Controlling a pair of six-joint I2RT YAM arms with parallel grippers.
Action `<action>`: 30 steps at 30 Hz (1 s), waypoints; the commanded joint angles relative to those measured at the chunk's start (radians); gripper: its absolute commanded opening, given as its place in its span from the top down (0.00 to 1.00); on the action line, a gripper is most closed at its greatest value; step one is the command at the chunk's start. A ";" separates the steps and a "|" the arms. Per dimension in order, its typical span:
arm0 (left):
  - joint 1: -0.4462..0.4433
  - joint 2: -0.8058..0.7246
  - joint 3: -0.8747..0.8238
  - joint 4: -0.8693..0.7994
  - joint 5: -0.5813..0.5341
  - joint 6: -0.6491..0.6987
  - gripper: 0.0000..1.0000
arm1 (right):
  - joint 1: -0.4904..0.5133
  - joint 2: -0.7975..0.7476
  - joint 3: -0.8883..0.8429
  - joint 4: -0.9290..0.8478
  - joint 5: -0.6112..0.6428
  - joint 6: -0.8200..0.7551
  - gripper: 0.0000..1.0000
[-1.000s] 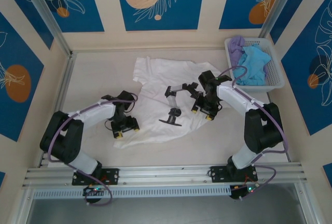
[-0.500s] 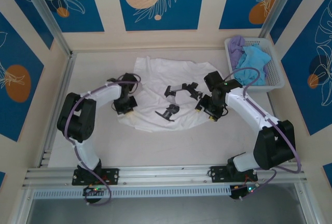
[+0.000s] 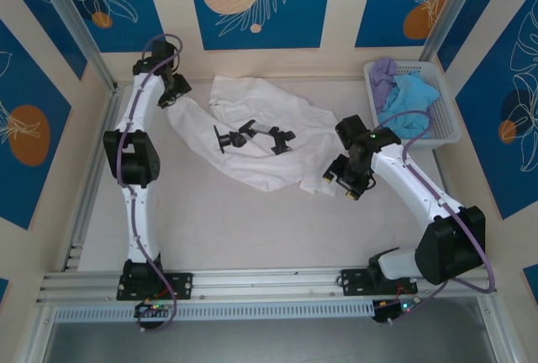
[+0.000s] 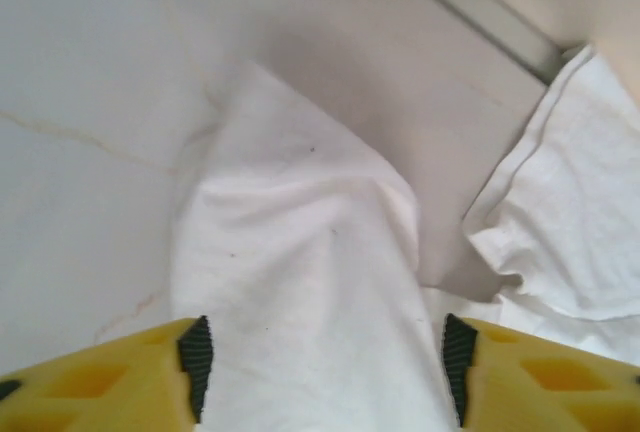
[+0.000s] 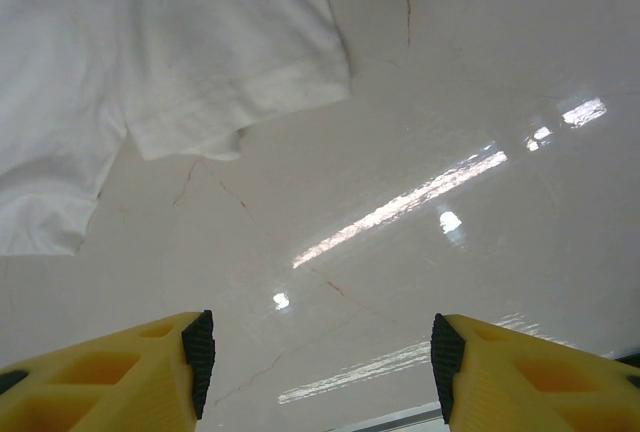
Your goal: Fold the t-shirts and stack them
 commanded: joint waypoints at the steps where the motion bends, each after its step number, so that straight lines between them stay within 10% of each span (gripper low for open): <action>1: -0.008 -0.046 0.020 -0.089 0.104 0.004 0.31 | -0.025 0.039 0.036 -0.038 0.024 0.013 0.38; 15: -0.103 -0.647 -1.245 0.405 0.538 -0.108 0.41 | -0.059 0.254 -0.097 0.227 -0.059 -0.065 0.56; 30: -0.139 -0.538 -1.205 0.457 0.604 -0.092 0.26 | -0.063 0.434 -0.099 0.337 -0.035 -0.094 0.68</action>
